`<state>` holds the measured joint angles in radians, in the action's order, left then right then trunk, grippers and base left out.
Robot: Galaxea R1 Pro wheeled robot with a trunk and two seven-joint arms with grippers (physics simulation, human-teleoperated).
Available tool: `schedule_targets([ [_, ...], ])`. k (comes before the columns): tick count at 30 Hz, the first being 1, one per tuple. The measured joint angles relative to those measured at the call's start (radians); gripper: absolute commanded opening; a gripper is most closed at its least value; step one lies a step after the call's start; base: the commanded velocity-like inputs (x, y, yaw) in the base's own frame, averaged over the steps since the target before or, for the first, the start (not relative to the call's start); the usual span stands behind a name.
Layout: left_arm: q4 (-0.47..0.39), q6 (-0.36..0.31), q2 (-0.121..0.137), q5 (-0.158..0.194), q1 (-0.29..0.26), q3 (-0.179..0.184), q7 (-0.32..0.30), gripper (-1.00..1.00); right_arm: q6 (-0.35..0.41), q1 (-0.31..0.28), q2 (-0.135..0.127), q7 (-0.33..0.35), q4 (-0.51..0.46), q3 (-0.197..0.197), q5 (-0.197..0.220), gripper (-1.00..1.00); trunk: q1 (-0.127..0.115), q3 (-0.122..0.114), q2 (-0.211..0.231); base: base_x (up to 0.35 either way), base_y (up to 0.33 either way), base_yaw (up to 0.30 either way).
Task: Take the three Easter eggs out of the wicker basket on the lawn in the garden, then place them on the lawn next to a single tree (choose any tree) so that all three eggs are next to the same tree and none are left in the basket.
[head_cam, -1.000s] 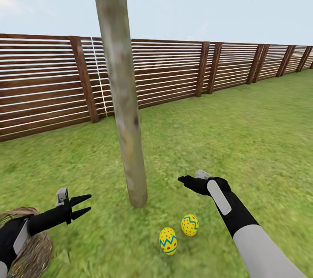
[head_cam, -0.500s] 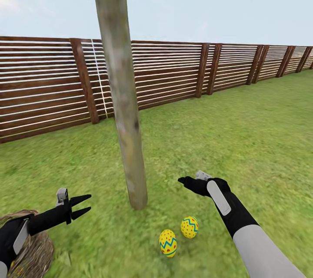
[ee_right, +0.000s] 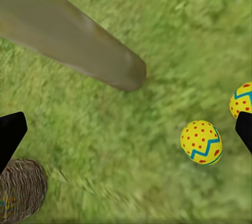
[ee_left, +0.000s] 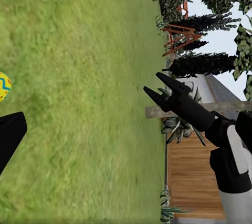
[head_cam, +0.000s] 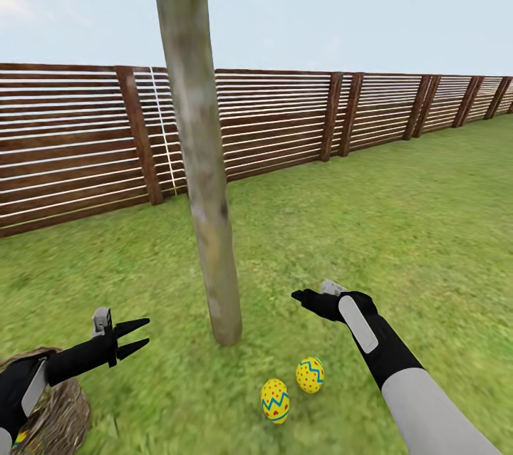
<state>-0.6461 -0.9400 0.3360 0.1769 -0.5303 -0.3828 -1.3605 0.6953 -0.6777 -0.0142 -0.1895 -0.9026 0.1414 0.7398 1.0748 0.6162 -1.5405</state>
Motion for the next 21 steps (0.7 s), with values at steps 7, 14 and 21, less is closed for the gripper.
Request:
schedule_targets([
  [7, 0.0, 0.0, 0.0, 0.0, 0.0, 0.0, 0.0, 1.0, 0.0, 0.0, 0.0, 0.0, 0.001, 0.001, 0.0, 1.0, -0.027, -0.022, 0.049, 0.0, 0.0, 0.0],
  [14, 0.0, 0.0, 0.0, 0.0, 0.0, 0.0, 0.001, 1.0, 0.0, 0.0, 0.0, 0.0, 0.009, 0.001, -0.002, 1.0, -0.054, -0.044, 0.098, 0.0, 0.0, 0.0],
  [21, 0.0, 0.0, 0.0, 0.0, 0.0, 0.0, 0.001, 1.0, -0.034, 0.0, 0.0, 0.0, 0.012, 0.002, 0.0, 1.0, -0.081, -0.066, 0.147, 0.0, 0.0, 0.0],
])
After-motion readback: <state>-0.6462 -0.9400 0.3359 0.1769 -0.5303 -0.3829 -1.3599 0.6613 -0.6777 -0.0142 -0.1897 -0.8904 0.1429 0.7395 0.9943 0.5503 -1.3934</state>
